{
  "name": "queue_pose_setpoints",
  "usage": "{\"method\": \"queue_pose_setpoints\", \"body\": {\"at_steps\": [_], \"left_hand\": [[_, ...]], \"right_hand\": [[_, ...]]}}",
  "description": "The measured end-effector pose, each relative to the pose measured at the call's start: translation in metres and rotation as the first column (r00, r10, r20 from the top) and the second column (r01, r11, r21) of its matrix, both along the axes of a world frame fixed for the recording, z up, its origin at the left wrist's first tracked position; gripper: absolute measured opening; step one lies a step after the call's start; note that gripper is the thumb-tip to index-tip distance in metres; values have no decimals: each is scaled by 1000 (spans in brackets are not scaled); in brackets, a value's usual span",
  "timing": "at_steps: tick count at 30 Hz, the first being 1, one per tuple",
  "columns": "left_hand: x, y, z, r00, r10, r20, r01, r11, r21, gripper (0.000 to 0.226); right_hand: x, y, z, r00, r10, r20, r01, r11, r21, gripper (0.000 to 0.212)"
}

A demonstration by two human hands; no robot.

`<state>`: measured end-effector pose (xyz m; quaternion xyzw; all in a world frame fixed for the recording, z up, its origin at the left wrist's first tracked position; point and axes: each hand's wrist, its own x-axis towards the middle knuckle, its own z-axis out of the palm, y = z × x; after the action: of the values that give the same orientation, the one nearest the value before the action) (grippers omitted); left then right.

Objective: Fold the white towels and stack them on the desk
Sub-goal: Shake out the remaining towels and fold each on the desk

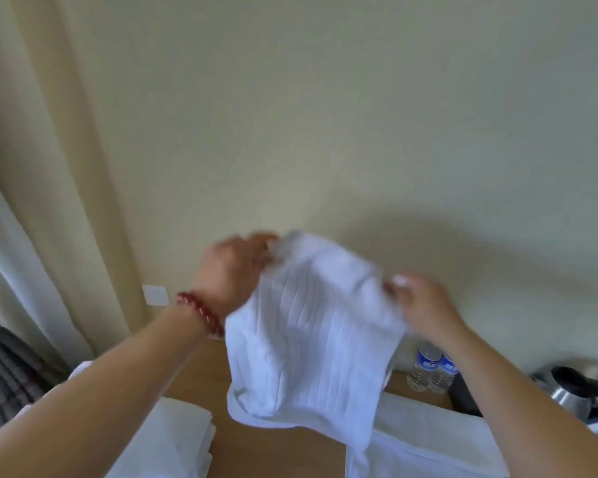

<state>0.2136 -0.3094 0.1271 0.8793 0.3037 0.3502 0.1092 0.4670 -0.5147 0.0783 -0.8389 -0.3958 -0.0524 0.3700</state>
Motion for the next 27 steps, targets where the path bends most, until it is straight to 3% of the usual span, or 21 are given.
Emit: {"method": "queue_pose_setpoints", "body": {"at_steps": [1, 2, 3, 5, 7, 9, 11, 15, 20, 25, 27], "left_hand": [[-2, 4, -26, 972, 5, -234, -6, 1000, -7, 33], [-8, 8, -44, 922, -3, -388, -18, 999, -50, 32], [-14, 13, -54, 896, -16, -444, -30, 995, -97, 31], [-17, 19, -43, 924, 3, -383, -43, 994, -97, 26], [-10, 19, -15, 980, 26, -197, -37, 998, -53, 25], [-2, 13, 14, 1000, 8, -22, -9, 1000, -24, 23], [0, 19, 28, 998, 38, 56, -34, 998, -57, 23], [-1, 43, 31, 996, 88, -17, -89, 995, -54, 26], [8, 45, 49, 998, 64, -13, -64, 996, 61, 25], [8, 63, 61, 983, 59, -174, -46, 996, 76, 23], [10, 62, 76, 979, 40, -200, -10, 989, 147, 24]], "right_hand": [[4, -6, -21, 1000, 0, -5, -1, 986, -166, 31], [8, -13, -35, 999, -38, -3, 36, 972, -231, 36], [12, -17, -44, 996, -90, -2, 88, 973, -211, 37], [11, -13, -38, 985, -172, 23, 173, 980, -102, 34], [14, 4, -15, 975, -220, 23, 220, 975, 30, 35], [19, 15, 10, 975, -212, -60, 217, 971, 98, 38], [27, 17, 32, 984, -162, -67, 170, 976, 139, 38], [35, 19, 50, 993, -109, 36, 105, 990, 98, 27], [52, 30, 59, 994, -100, 44, 98, 994, 41, 40], [65, 31, 67, 980, 119, -159, -149, 970, -194, 45], [66, 34, 82, 998, 46, 51, -38, 989, -145, 47]]}}
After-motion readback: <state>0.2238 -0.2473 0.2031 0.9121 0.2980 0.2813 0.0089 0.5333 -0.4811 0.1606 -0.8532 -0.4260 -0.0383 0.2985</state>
